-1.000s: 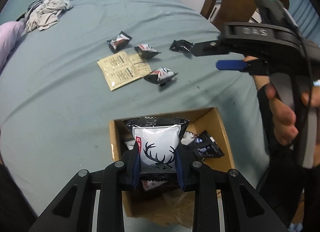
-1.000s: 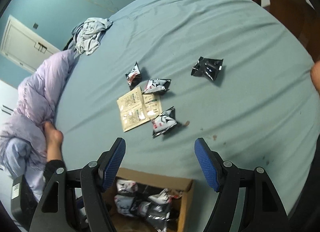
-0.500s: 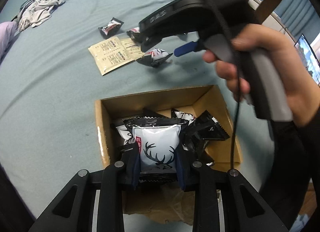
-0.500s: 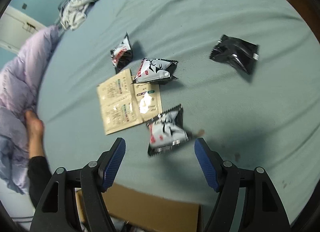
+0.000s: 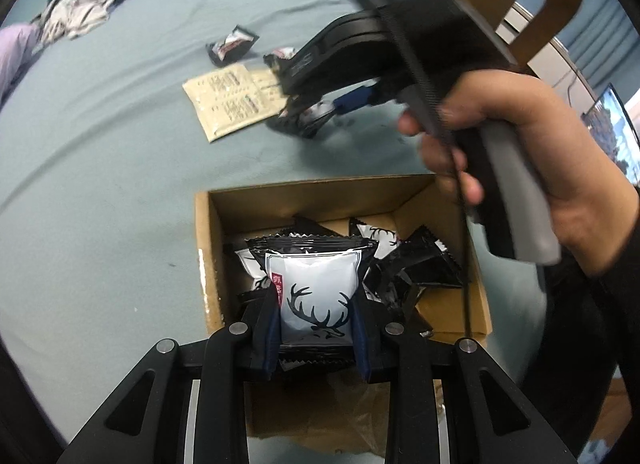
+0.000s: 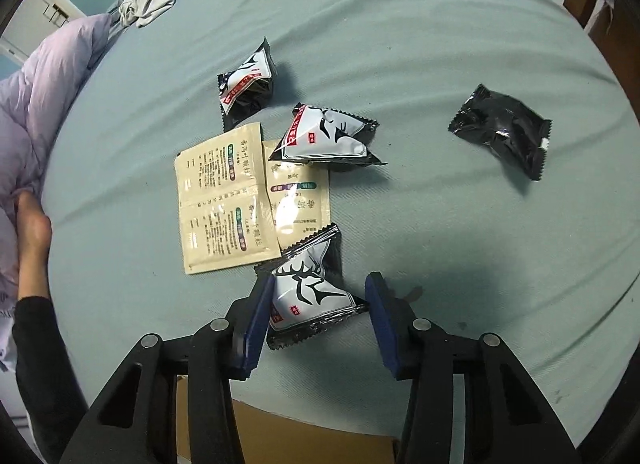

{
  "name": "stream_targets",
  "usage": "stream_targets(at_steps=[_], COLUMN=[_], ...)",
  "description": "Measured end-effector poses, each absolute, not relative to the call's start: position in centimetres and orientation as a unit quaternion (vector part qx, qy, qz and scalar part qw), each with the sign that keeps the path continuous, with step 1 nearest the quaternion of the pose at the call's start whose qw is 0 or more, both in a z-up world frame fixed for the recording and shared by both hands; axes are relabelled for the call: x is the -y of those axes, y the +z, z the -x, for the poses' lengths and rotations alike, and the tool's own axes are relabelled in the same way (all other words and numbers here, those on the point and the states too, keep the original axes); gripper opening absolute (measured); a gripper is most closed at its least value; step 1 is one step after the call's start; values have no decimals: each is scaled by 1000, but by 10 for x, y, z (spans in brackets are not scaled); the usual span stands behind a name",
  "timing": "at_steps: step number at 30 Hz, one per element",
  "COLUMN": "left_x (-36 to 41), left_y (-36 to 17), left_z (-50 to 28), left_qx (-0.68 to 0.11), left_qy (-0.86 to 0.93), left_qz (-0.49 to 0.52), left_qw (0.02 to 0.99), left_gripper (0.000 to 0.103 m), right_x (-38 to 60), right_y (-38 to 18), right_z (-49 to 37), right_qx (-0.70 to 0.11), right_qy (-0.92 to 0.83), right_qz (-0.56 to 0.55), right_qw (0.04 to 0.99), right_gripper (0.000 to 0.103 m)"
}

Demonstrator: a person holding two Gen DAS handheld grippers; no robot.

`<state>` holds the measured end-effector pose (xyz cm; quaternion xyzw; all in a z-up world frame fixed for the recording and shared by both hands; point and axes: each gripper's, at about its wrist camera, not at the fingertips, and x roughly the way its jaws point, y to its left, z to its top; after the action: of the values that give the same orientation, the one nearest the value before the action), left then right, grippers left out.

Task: Organize snacks
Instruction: 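Release both packets into the cardboard box by opening both grippers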

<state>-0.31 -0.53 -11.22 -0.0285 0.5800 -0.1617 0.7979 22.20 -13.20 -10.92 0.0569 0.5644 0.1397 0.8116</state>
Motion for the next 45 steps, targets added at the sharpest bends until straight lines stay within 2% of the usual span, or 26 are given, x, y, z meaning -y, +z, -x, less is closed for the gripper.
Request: stream_targets(at_steps=[10, 15, 21, 23, 25, 29, 30, 37, 45], left_x=[8, 11, 12, 12, 11, 14, 15, 15, -6], left_y=[-110, -116, -121, -120, -116, -103, -100, -75, -63], left_z=[5, 4, -3, -7, -8, -2, 0, 11, 11], left_qx=[-566, -563, -575, -578, -574, -556, -551, -525, -517], left_qy=[-158, -142, -119, -108, -108, -116, -109, -87, -61], left_qz=[32, 21, 17, 24, 33, 53, 50, 8, 18], left_qw=[808, 814, 809, 809, 811, 821, 826, 847, 854], left_gripper=[29, 28, 30, 35, 51, 76, 85, 86, 86], right_x=[197, 224, 244, 249, 253, 257, 260, 262, 229], right_y=[-41, -33, -38, -43, -47, -54, -57, -76, -95], right_z=[-122, -61, -23, -15, -8, 3, 4, 0, -21], right_qx=[-455, -427, -407, -410, -416, -423, -425, -450, -481], right_qy=[188, 214, 215, 217, 216, 204, 200, 198, 222], right_qz=[-171, -223, -222, -221, -218, -204, -206, -238, -229], right_qw=[854, 850, 860, 858, 856, 859, 858, 838, 817], right_gripper=[44, 44, 44, 44, 44, 44, 44, 44, 44])
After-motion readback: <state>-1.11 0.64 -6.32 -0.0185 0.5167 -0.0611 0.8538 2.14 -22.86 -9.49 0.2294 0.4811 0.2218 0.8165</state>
